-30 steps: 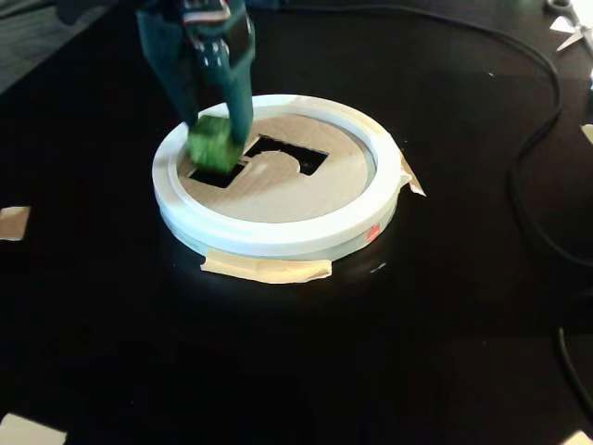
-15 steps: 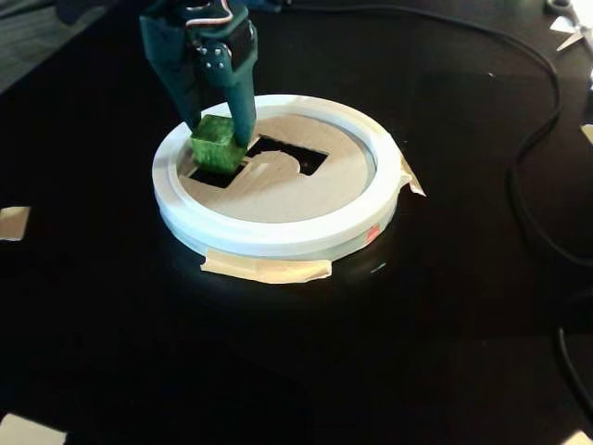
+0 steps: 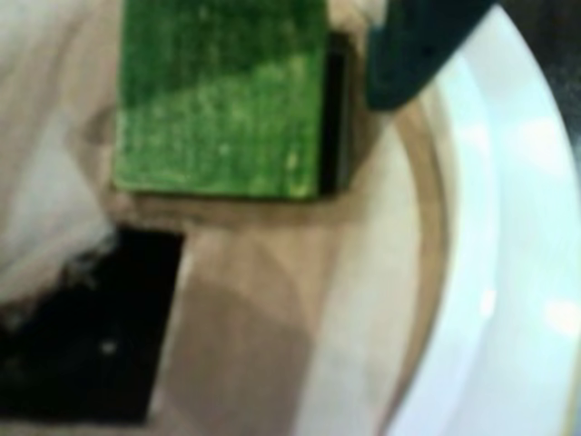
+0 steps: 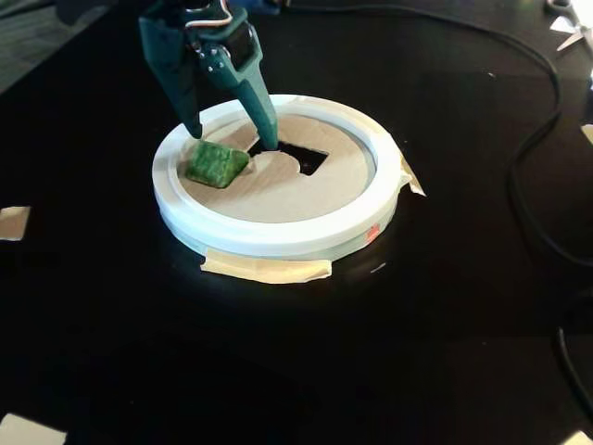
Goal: Pick up the square block and drop it in corresponding square shaped hole
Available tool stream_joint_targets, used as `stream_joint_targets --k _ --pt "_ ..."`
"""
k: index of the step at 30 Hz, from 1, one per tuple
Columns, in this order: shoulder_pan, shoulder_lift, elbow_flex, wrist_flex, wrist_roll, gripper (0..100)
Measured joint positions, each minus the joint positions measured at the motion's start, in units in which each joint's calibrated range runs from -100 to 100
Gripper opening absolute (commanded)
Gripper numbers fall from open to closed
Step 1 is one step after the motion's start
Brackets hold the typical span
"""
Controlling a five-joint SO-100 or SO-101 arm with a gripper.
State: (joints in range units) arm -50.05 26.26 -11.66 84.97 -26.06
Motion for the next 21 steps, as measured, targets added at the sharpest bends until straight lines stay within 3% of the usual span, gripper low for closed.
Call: stream_joint_targets --k 10,21 --pt "5.69 -8.56 0.00 8.54 0.00 77" --pt "11.39 -7.04 0.10 4.75 2.93 77"
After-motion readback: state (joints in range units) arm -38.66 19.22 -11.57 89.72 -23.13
